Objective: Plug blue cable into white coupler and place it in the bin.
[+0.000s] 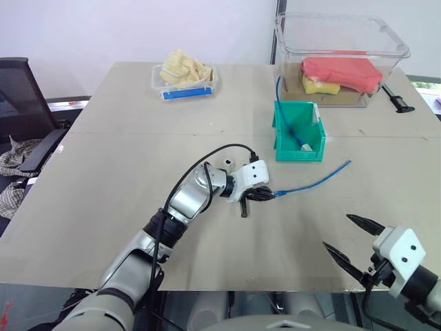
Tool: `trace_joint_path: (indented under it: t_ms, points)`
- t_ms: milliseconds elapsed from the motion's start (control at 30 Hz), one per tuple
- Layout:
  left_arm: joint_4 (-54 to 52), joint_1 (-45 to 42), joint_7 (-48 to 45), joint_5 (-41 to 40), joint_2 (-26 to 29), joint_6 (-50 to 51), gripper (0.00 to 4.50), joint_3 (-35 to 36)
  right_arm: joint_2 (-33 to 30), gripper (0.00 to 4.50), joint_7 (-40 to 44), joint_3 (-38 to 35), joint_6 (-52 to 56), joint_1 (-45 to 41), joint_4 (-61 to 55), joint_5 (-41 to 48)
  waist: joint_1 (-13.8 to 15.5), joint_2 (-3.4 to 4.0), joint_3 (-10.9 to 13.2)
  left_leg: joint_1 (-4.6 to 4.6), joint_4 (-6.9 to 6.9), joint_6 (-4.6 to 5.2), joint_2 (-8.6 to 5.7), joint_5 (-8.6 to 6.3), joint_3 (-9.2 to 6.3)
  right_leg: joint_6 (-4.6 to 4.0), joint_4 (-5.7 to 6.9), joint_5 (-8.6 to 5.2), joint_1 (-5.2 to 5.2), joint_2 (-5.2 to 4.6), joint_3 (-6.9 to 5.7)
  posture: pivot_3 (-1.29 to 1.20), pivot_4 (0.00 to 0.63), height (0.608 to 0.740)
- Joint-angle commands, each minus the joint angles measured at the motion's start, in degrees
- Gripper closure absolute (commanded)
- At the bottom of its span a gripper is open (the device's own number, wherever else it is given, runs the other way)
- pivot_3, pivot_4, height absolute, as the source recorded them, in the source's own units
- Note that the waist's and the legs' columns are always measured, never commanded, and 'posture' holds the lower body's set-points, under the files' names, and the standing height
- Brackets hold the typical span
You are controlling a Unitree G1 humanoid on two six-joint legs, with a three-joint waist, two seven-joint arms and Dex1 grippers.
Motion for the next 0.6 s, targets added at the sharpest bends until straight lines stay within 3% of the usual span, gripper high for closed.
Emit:
trace_joint_path:
  t_ms: [33, 300, 400, 500, 600]
  points:
    - [-1.0, 1.7, -2.6, -0.1, 0.6, -2.8, 4.44, -0.2, 0.8, 0.64, -2.5, 1.2, 2.6, -1.4, -2.1, 2.4, -0.1, 0.0, 0.0, 0.01, 0.0, 0.0, 0.02, 0.0, 0.01, -0.01, 0.0, 0.0, 0.0, 0.0, 0.01, 0.0, 0.15, 0.739]
    - [-5.1, 6.1, -2.5, -6.1, -0.9, -22.0, 4.44, 9.9, 11.7, 0.64, -17.9, 7.6, 23.3, -13.6, -0.1, 16.2, 0.1, 0.0, 0.0, -0.1, 0.0, -0.01, 0.21, 0.01, -0.05, -0.1, 0.01, -0.02, -0.12, -0.09, 0.0, 0.0, 0.15, 0.739]
    - [-3.5, 7.3, -1.8, -3.9, -0.3, -32.4, 4.5, 11.0, 15.6, 1.37, -21.8, 8.1, 26.7, -19.1, 1.0, 22.2, 0.3, 0.03, 0.0, -0.09, -0.01, -0.01, 0.16, 0.0, -0.03, -0.11, -0.01, -0.02, -0.12, -0.12, 0.01, 0.0, 0.15, 0.739]
    - [-2.1, 8.1, -0.1, -3.0, -0.2, -39.5, 4.5, 12.5, 20.0, 2.55, -26.5, 8.0, 29.8, -26.1, 3.0, 29.2, 0.5, -0.01, 0.0, -0.1, -0.02, 0.0, 0.13, 0.0, -0.02, -0.06, -0.03, 0.01, -0.13, -0.12, 0.01, 0.0, 0.15, 0.739]
    - [-1.0, 8.4, 1.5, -2.2, -0.2, -42.8, 4.5, 13.1, 23.1, 2.55, -30.5, 8.6, 31.9, -32.0, 5.2, 35.8, 0.8, 0.02, 0.0, -0.11, -0.02, 0.0, 0.12, 0.01, -0.04, -0.03, -0.01, 0.03, -0.13, -0.1, 0.0, 0.0, 0.15, 0.739]
